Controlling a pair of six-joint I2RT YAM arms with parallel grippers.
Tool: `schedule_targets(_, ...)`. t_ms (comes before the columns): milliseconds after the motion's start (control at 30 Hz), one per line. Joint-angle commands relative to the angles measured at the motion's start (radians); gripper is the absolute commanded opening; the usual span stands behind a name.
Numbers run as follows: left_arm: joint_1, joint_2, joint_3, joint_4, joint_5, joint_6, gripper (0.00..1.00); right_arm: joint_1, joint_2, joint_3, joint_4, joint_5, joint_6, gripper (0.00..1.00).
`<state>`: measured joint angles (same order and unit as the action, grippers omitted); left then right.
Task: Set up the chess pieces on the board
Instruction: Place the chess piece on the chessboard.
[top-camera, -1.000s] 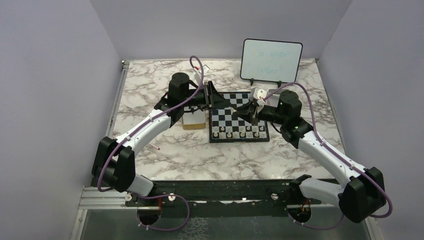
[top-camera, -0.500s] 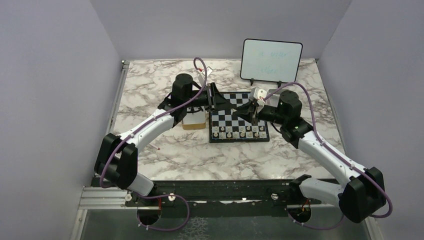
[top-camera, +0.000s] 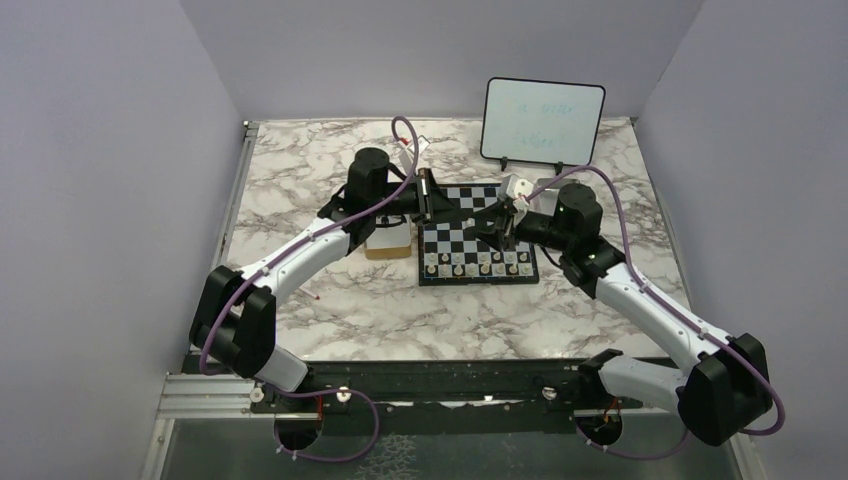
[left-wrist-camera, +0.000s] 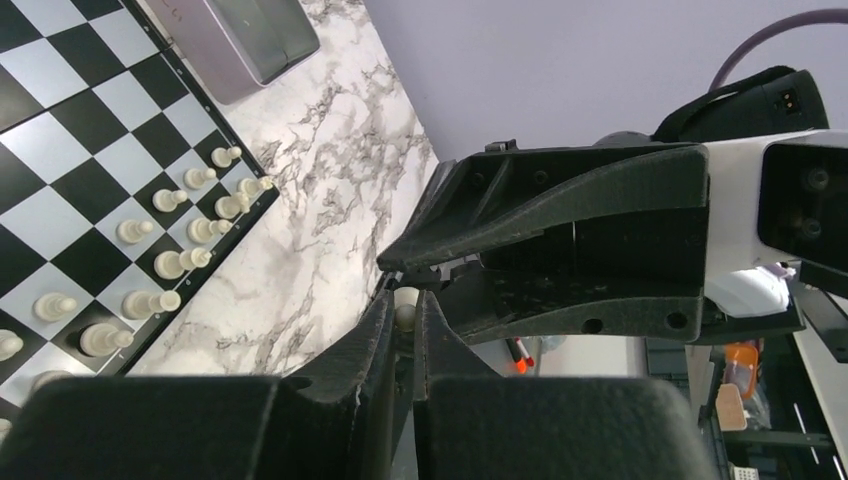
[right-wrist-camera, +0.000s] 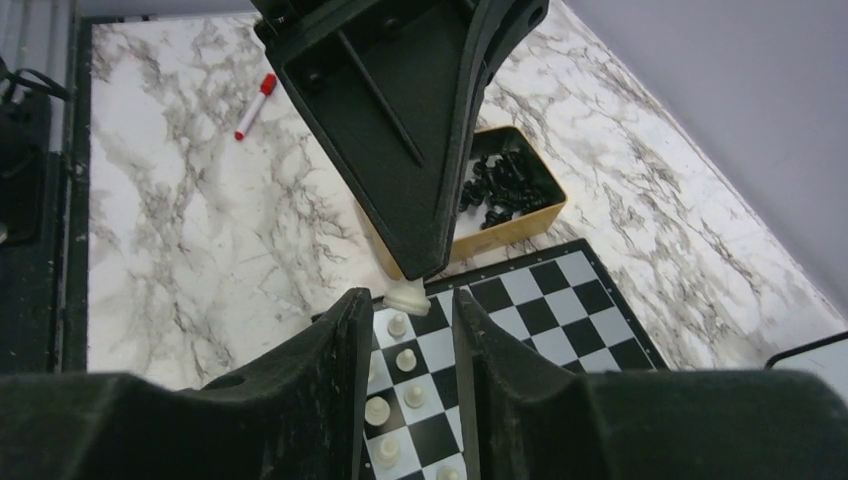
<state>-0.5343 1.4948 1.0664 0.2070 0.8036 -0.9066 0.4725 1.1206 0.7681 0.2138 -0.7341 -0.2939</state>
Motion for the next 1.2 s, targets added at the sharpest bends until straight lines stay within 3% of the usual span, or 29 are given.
schedule_targets(0,-0.004,-0.010,0.053,-0.100,-0.047,0.117,0.07,0.007,-0.025,-0.036,0.033,0.083,0.075,0.46)
schedule_targets(233,-0.004,-0.059,0.121,-0.280,-0.249,0.314,0.07,0.006,-0.068,-0.070,0.023,0.310,0.266,0.62)
schedule_targets(500,-0.012,-0.110,0.114,-0.338,-0.437,0.450,0.06,-0.029,0.007,0.029,-0.189,0.771,0.488,0.63)
schedule_targets(700,-0.090,-0.083,0.136,-0.362,-0.561,0.561,0.07,-0.241,0.090,0.050,-0.212,0.617,0.646,0.62)
schedule_targets(1033,-0.244,0.058,0.225,-0.377,-0.697,0.662,0.07,-0.438,0.127,0.030,-0.222,0.696,0.762,0.65)
schedule_targets(1167,-0.274,0.130,0.247,-0.383,-0.724,0.682,0.07,-0.450,0.115,0.032,-0.222,0.728,0.767,0.68)
